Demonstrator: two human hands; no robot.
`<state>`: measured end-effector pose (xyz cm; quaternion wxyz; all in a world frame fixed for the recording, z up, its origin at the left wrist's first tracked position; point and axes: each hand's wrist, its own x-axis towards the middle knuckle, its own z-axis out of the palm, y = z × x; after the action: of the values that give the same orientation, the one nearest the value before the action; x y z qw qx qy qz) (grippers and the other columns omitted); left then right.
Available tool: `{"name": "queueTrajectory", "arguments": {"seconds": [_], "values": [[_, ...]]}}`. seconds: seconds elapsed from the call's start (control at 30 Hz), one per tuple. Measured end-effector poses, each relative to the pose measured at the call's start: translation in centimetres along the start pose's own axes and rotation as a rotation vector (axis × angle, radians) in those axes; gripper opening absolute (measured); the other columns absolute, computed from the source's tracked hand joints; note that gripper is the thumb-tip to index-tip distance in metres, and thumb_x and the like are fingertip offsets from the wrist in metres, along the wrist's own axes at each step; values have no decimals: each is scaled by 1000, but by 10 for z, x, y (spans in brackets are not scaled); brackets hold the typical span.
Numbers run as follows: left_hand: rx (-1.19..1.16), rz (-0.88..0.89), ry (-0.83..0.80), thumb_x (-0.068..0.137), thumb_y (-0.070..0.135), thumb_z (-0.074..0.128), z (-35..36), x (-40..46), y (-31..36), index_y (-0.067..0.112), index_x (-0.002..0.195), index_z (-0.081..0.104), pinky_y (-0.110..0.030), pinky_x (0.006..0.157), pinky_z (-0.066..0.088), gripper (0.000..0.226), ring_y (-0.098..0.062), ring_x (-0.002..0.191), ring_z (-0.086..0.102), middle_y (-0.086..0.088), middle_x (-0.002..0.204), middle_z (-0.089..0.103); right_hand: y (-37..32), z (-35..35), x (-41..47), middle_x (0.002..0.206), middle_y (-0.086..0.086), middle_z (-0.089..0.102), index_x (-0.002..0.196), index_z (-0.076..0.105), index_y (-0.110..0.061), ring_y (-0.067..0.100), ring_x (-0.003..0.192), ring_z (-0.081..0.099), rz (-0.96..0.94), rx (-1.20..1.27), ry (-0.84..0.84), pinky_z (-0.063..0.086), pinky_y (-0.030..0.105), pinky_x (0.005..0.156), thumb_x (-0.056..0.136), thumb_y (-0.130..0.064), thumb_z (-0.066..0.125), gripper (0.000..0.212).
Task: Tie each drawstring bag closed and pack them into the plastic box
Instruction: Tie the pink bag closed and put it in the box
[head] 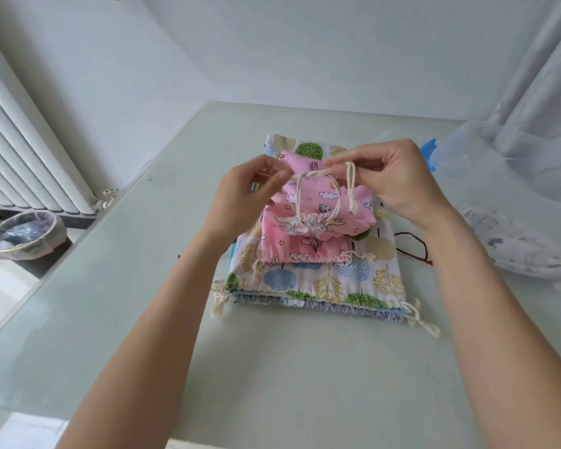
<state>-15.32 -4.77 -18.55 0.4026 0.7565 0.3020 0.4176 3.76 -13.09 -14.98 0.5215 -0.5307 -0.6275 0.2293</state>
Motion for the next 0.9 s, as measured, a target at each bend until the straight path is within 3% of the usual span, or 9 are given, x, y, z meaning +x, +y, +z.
{"name": "queueTrajectory", "arguments": {"seconds": [0.07, 0.17, 0.23, 0.33, 0.5, 0.67, 0.77, 0.83, 0.9], "values": [[-71, -29, 2, 91, 23, 58, -5, -4, -1, 23, 82, 61, -31, 77, 52, 9, -6, 76, 62, 6, 81, 65, 4, -6, -8, 82, 0, 74, 98, 71, -5, 13, 73, 71, 39, -13, 38, 55, 20, 69, 78, -7, 71, 21], [-576, -185, -49, 88, 28, 52, -10, -15, 3, 12, 87, 58, -30, 90, 50, 17, -15, 106, 63, 6, 110, 69, 13, -16, -24, 71, -11, 73, 93, 71, -6, 9, 68, 70, 97, -80, 49, 51, 13, 62, 81, -2, 67, 13], [-790, -231, -53, 95, 20, 41, -11, -23, 8, 8, 90, 57, -25, 83, 53, 20, -14, 101, 66, 2, 105, 71, 17, -20, -36, 66, -10, 72, 89, 70, -8, 6, 63, 68, 146, -95, 54, 48, 12, 57, 82, -2, 66, 11], [-838, -260, -27, 100, 14, 35, -11, -36, 9, 9, 89, 55, -25, 83, 55, 23, -12, 89, 69, 3, 79, 71, 19, -22, -58, 64, -4, 70, 86, 69, -8, 1, 56, 63, 201, -109, 60, 45, 10, 53, 81, -4, 67, 7], [-609, -302, 53, 99, 13, 42, -14, -54, 6, 12, 85, 51, -18, 59, 50, 17, -6, 54, 57, 8, 59, 51, 14, -24, -90, 71, 8, 69, 79, 68, -16, 8, 59, 63, 222, -142, 74, 51, 13, 62, 81, -3, 67, 13], [-219, -283, 84, 96, 13, 49, -11, -72, 0, 9, 83, 54, -16, 49, 40, 15, -4, 44, 51, 1, 62, 51, 11, -21, -108, 67, -8, 70, 72, 68, -33, -4, 61, 61, 175, -466, 93, 48, 18, 67, 78, -11, 73, 23], [-82, -277, -70, 88, 14, 60, -12, -81, 1, 15, 84, 61, -17, 56, 46, 5, -9, 63, 63, 2, 76, 63, 7, -24, -119, 90, -10, 71, 96, 68, -37, 6, 86, 64, 265, -651, -123, 47, 26, 78, 76, 3, 62, 45], [91, -214, -92, 77, 19, 58, -18, -85, 4, 29, 84, 65, -17, 68, 48, 14, -6, 88, 65, 6, 97, 64, -3, -30, -127, 107, -12, 66, 113, 62, -34, 5, 101, 59, 265, -664, -177, 43, 15, 85, 73, 16, 45, 67], [189, -110, -11, 71, 23, 53, -25, -91, 11, 35, 86, 65, -19, 80, 47, 22, -2, 101, 59, 8, 106, 62, -17, -29, -132, 106, -12, 65, 109, 63, -31, 0, 102, 58, 202, -591, -71, 40, 5, 84, 73, 19, 38, 67]]}}
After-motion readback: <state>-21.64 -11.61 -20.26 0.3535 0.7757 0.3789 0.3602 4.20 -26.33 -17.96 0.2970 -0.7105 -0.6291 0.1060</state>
